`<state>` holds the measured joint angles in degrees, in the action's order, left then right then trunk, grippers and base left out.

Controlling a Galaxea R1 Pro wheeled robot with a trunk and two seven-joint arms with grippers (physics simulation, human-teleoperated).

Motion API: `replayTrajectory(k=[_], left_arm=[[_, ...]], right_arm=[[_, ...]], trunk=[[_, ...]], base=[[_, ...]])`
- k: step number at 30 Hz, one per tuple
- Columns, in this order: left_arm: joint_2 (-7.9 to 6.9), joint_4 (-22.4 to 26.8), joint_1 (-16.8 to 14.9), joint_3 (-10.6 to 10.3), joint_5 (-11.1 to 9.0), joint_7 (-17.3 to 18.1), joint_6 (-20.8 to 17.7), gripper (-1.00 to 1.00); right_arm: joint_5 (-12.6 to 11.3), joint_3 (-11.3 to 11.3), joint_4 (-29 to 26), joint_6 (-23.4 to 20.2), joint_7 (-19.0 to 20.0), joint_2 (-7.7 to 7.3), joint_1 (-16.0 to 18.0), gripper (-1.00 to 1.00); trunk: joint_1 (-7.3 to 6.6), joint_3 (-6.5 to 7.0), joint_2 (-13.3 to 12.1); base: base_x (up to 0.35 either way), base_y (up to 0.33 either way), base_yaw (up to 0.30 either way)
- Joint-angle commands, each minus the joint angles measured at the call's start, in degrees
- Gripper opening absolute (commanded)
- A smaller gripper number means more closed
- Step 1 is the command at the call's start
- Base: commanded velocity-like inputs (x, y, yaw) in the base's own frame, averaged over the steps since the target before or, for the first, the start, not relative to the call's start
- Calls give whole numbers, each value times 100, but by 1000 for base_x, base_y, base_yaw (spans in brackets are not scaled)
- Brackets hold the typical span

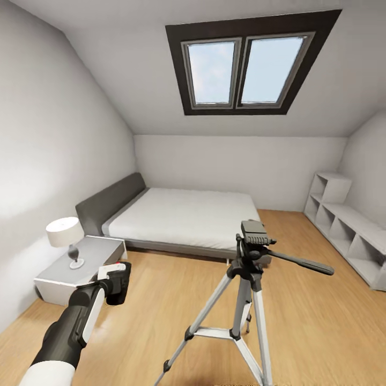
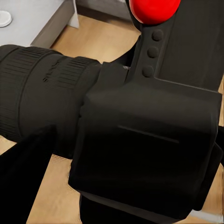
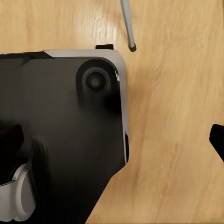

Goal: Attach the digital camera to the camera tripod in the bedroom.

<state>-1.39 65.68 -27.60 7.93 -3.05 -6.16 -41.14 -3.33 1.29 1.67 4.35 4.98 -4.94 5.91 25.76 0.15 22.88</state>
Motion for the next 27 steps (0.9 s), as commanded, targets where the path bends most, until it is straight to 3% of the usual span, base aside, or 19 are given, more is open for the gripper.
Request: replayTrajectory(k=[1,12,27], left_arm=[[-2,7,0,-2,-35,-34,-26,-100],[-2,6,0,-2,-43,-34,-29,-100],[-8,-2,0,-2,-43,-34,-34,-100]], right_arm=[[-36,11,18,31,29,-1,6,100],[-42,11,18,44,24,1,6,100],[-41,11,18,49,27,2,6,100]], trunk=[[2,-2,4],[2,-2,4],[2,-2,4]], base=[[0,0,-295],[0,36,-210],[16,288,-16]])
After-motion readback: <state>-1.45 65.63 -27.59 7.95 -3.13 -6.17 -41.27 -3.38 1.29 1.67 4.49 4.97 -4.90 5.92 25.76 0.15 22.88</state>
